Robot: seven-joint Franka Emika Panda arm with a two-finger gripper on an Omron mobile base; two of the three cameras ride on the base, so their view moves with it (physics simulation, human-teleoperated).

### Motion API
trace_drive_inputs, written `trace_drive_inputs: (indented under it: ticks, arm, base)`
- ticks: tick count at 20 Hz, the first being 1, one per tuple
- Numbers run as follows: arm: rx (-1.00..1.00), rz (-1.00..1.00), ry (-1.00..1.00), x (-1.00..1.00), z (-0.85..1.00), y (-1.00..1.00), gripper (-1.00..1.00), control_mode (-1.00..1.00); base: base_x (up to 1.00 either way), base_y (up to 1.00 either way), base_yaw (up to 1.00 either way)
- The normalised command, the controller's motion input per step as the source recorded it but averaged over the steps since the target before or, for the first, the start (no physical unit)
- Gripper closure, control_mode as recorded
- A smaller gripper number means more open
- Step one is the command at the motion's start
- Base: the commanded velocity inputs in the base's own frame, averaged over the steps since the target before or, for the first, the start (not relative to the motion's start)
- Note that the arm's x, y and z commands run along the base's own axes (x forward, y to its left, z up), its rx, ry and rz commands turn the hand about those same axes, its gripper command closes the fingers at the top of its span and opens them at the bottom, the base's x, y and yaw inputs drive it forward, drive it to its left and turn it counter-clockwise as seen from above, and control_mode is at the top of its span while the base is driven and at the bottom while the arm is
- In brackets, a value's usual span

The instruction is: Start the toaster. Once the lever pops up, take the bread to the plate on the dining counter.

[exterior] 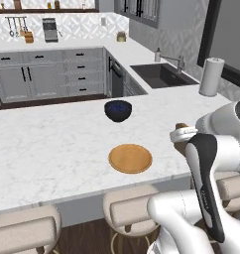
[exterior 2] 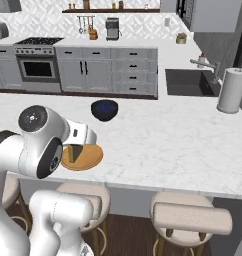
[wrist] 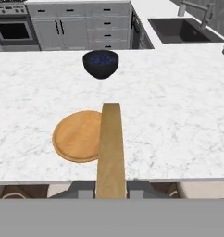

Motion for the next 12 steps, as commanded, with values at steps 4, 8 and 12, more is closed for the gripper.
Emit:
trace_drive_inputs:
  ticks: [4,8,12]
  arm:
    - [0.00,0.00,0.00,0.00,0.00,0.00,1.00,1.00]
    - [0.00,0.00,0.00,0.00,0.00,0.00,1.00,1.00]
    - [0.00,0.03,0.00,0.43,-0.10,0.00,1.00,-1.00]
  base:
    - [0.00,0.00,0.00]
    - [0.00,0.00,0.00]
    - [0.00,0.00,0.00]
